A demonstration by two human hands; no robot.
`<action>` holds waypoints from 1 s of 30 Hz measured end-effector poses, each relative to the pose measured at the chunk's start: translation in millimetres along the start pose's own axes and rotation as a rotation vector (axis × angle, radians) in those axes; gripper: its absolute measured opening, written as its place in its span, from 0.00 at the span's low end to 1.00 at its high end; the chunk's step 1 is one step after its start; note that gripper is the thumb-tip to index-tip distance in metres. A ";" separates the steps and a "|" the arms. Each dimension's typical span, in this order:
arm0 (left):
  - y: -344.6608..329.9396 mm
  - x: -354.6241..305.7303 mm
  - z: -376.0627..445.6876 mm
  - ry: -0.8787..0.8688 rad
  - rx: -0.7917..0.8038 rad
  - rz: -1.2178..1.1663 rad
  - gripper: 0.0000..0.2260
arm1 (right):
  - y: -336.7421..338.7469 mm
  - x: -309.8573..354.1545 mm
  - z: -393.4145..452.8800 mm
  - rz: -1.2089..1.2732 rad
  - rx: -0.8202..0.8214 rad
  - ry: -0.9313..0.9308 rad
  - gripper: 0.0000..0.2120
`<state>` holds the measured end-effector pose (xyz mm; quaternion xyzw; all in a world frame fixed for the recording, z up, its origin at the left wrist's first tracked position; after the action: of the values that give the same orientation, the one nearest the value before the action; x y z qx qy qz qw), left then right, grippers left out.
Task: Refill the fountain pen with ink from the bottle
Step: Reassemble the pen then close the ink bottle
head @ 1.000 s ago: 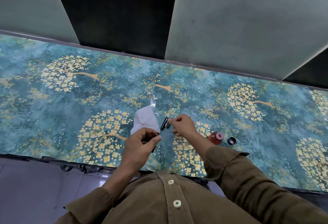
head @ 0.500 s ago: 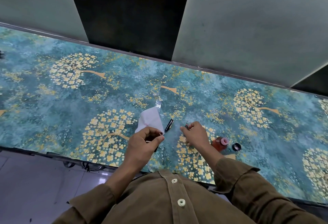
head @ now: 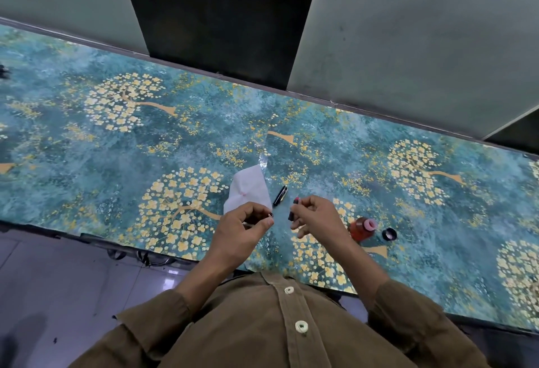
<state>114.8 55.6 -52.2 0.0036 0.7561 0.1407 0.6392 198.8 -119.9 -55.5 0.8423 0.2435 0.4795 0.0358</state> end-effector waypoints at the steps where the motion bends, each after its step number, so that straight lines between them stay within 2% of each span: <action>1: 0.5 0.0 -1.0 -0.001 -0.001 0.005 0.02 | -1.3 5.5 -8.1 0.094 0.026 0.025 0.03; 5: -0.4 -1.5 -3.5 -0.008 0.003 0.029 0.02 | -4.0 22.3 -27.0 0.253 0.069 0.099 0.03; 19: -1.9 -3.4 -6.4 -0.008 0.056 0.062 0.04 | -4.4 15.7 -40.0 0.132 0.101 0.143 0.04; 26: -10.3 -8.9 -0.8 -0.052 0.084 0.081 0.09 | 3.2 17.3 -44.3 0.132 0.092 0.163 0.04; 30: -15.6 -10.5 1.6 -0.063 0.115 0.085 0.06 | 10.8 14.4 -46.1 0.118 0.079 0.163 0.04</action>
<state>120.9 39.0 -45.7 0.0768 0.7416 0.1239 0.6548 170.9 -130.9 -16.2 0.8142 0.2144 0.5376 -0.0457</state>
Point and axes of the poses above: each hand's wrist, its own z-axis towards the middle knuckle, its own y-axis out of the back of the hand, x = y × z, the point moved 4 cm from there along z, towards the middle knuckle, and after that the axes turned 4 degrees about -y, right-handed, at the moved point
